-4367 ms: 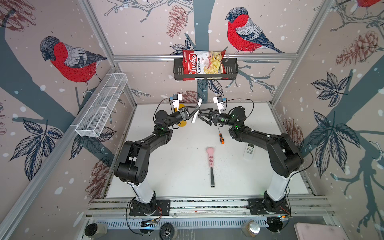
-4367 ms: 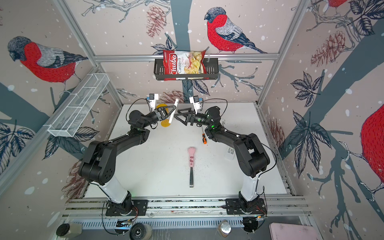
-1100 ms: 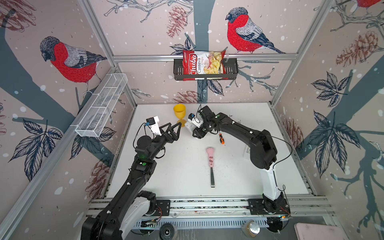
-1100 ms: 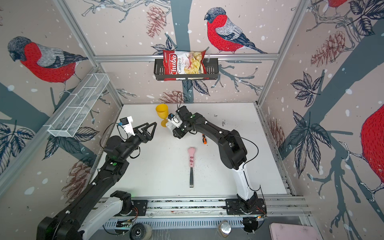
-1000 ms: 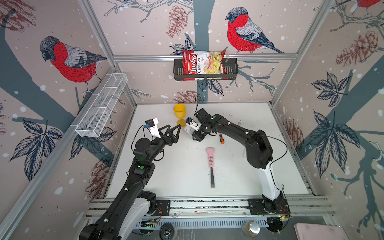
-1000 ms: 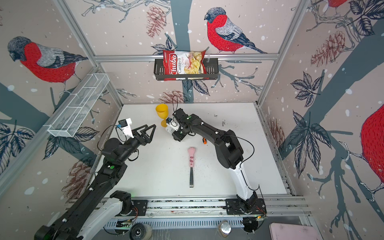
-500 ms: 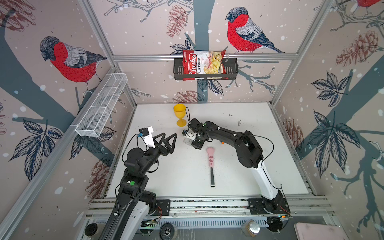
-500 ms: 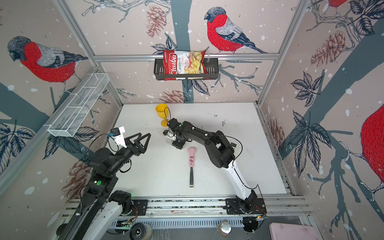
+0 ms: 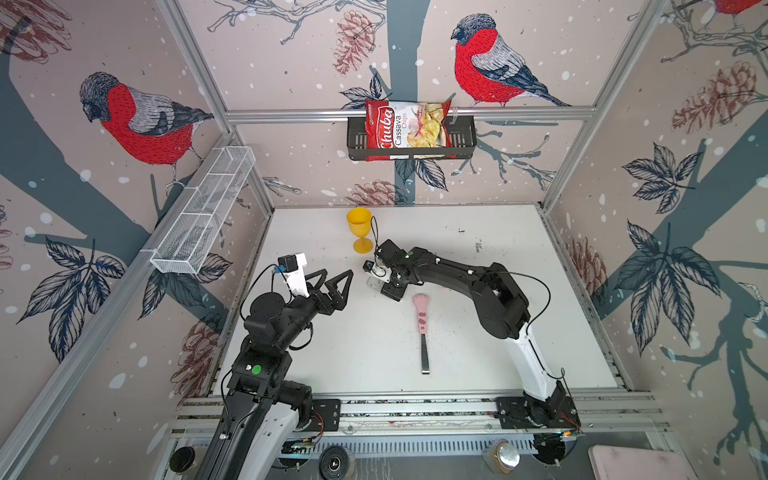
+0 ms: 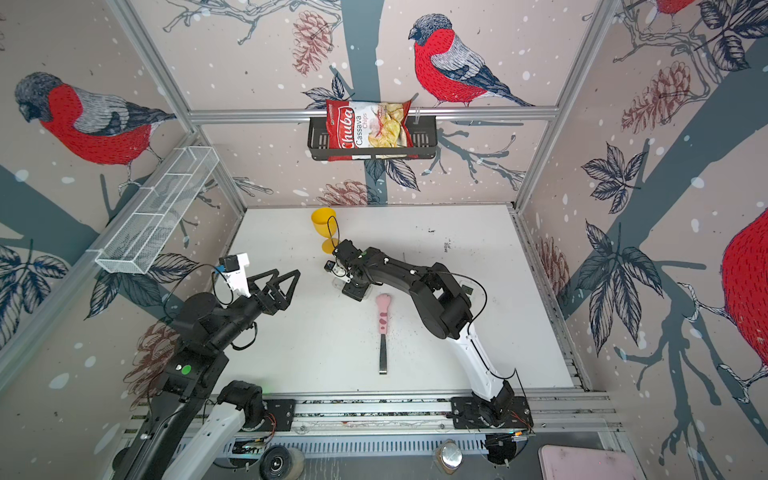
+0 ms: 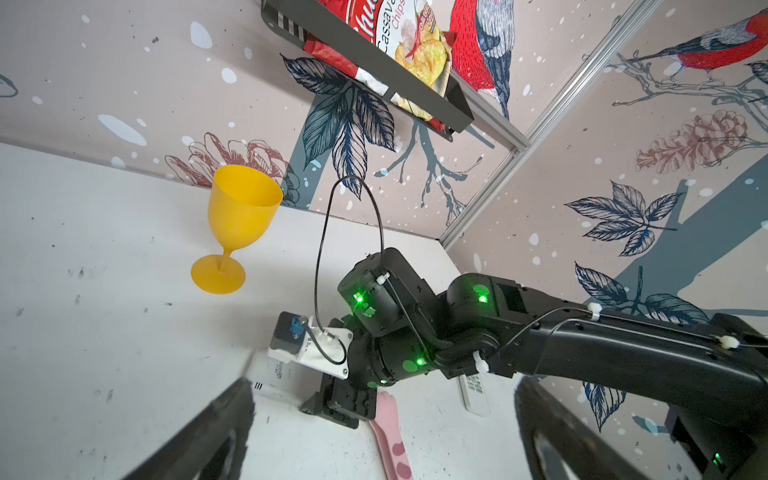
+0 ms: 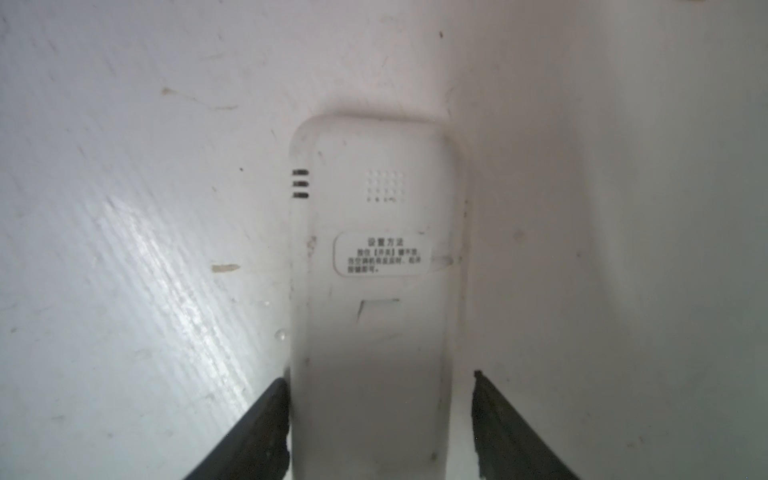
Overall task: Unload the batteries from the remote control
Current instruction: 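Lower the remote face-down onto the table with the right gripper, then release the remote and withdraw the right gripper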
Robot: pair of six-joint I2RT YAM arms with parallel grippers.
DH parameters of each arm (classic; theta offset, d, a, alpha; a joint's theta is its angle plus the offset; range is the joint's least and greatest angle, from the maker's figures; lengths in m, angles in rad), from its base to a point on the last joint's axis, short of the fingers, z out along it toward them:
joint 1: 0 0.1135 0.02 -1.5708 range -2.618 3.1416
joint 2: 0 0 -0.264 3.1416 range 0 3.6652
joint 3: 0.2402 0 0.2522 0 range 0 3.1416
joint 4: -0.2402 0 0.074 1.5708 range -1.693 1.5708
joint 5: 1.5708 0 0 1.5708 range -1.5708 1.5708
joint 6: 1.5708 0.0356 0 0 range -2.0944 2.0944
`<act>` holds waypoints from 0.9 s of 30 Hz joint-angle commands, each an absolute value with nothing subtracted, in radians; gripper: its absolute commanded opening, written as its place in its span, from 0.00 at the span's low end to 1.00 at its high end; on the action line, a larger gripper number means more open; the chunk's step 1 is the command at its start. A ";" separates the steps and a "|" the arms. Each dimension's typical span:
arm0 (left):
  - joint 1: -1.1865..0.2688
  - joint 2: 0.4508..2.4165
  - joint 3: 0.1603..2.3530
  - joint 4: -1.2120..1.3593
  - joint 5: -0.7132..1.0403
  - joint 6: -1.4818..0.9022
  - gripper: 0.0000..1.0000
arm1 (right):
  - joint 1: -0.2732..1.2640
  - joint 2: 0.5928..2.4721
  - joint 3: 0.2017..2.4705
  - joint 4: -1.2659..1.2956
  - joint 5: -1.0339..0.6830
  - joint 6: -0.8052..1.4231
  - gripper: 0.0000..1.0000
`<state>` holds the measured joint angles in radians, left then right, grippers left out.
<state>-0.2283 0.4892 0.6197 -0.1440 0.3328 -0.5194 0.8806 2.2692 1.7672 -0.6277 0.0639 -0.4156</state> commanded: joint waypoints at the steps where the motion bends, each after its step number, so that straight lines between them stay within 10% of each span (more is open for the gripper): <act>1: -0.228 0.492 0.625 -0.163 0.334 -0.498 0.97 | 0.866 2.264 1.696 -0.644 0.184 -0.410 0.71; 15: -0.229 0.772 0.770 -0.183 0.348 -0.364 0.97 | 0.771 2.143 1.544 -0.513 0.133 -0.382 0.71; 27: -0.414 1.204 1.149 -0.435 0.258 -0.062 0.96 | 0.638 1.743 1.172 -0.060 -0.235 -0.051 0.75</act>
<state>-0.3893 1.1454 1.0962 -0.3168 0.3031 -0.1673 0.6563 1.8027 1.2278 -0.2207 -0.1364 -0.1787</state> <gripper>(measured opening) 0.965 0.748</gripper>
